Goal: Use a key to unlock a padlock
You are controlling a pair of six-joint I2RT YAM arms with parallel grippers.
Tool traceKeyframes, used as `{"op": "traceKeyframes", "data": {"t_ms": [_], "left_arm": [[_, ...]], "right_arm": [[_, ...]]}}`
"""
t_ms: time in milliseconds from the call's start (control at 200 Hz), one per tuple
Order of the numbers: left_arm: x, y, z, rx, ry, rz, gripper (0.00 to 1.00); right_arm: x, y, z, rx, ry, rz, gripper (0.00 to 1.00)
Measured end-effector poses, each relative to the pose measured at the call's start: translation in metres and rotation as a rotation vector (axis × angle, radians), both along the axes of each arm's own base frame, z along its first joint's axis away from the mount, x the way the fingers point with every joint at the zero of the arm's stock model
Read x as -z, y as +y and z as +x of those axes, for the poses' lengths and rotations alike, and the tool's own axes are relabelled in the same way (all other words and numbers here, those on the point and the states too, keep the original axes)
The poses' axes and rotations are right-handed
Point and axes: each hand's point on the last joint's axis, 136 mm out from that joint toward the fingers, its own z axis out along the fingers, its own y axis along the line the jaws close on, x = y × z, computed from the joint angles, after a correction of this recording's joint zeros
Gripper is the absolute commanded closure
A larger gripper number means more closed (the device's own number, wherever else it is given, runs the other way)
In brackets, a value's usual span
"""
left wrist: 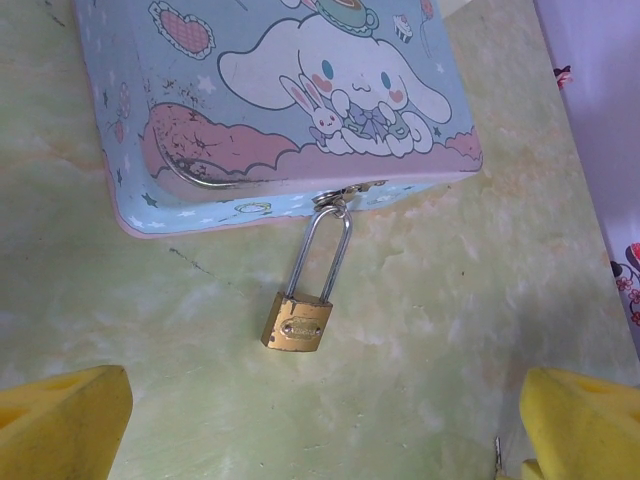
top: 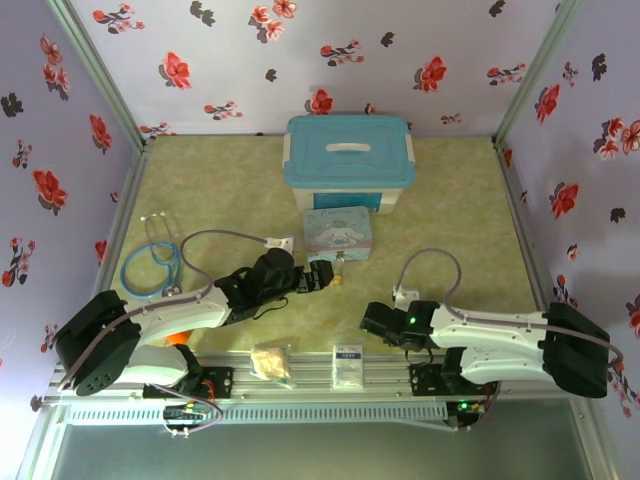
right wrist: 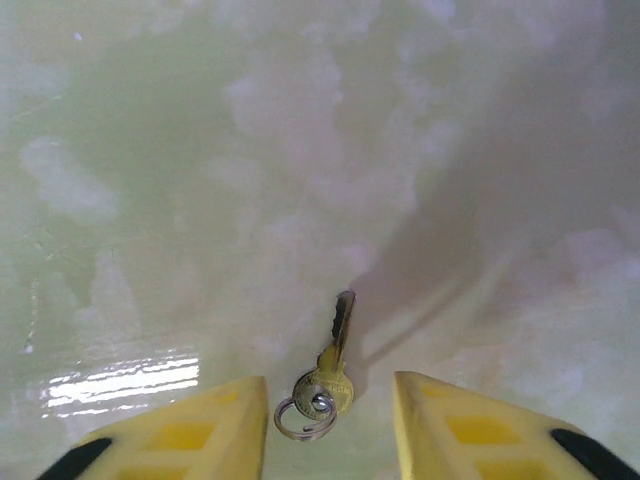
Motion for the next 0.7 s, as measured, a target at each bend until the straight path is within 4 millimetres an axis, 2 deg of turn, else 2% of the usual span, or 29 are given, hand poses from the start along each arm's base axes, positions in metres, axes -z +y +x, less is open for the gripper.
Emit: {"op": "traceKeyframes", "data": {"t_ms": [45,200,445,695], "left_arm": [[0.000,0.000,0.000,0.000,0.000,0.000,0.00],[0.000,0.000,0.000,-0.002,0.000,-0.005,0.00],[0.005,0.002,-0.002,-0.004,0.004,-0.006,0.00],[0.008,0.002,-0.001,-0.003,0.009,-0.001,0.00]], "right_arm": [[-0.001,0.002,-0.001,0.010,0.003,0.021,0.51],[-0.003,0.005,-0.002,0.050,0.012,0.060,0.51],[0.000,0.000,0.003,0.143,0.006,0.065,0.64],[0.007,-0.007,0.000,0.168,0.018,0.045,0.69]]}}
